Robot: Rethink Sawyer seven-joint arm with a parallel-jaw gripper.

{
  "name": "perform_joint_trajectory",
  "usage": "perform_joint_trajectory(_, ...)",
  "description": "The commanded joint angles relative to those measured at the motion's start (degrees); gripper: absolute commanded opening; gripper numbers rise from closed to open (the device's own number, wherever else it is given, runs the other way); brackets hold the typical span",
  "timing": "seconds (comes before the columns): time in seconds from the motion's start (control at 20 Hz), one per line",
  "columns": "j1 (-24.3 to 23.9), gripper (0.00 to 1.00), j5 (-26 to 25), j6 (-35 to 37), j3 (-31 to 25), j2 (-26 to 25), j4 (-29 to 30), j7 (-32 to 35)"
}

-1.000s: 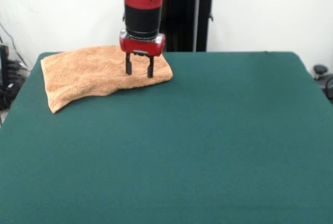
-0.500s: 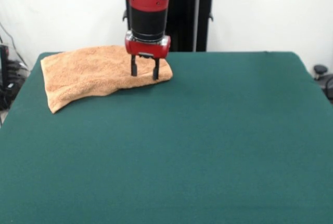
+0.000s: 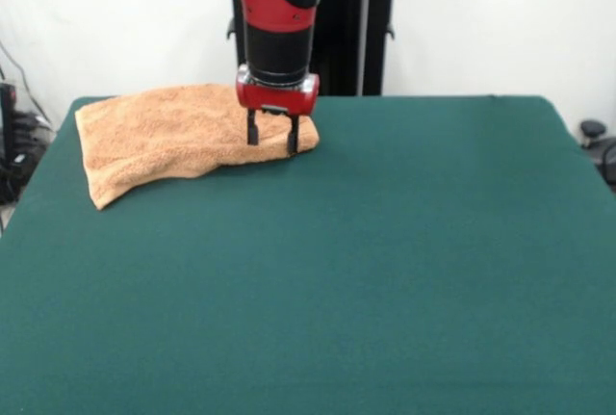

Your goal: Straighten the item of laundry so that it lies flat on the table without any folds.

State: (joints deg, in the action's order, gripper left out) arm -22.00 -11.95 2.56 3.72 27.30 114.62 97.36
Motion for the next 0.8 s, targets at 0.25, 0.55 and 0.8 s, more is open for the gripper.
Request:
perform_joint_trajectory(0.25,3.81,1.00,3.80,-5.65,-4.23,-10.79,-7.64,11.15)
perform_joint_trajectory(0.55,4.06,1.00,3.67,-7.60,-4.08,-12.68,-8.23,11.56)
perform_joint_trajectory(0.8,5.50,1.00,4.09,-8.55,-2.62,-14.84,-9.59,11.67)
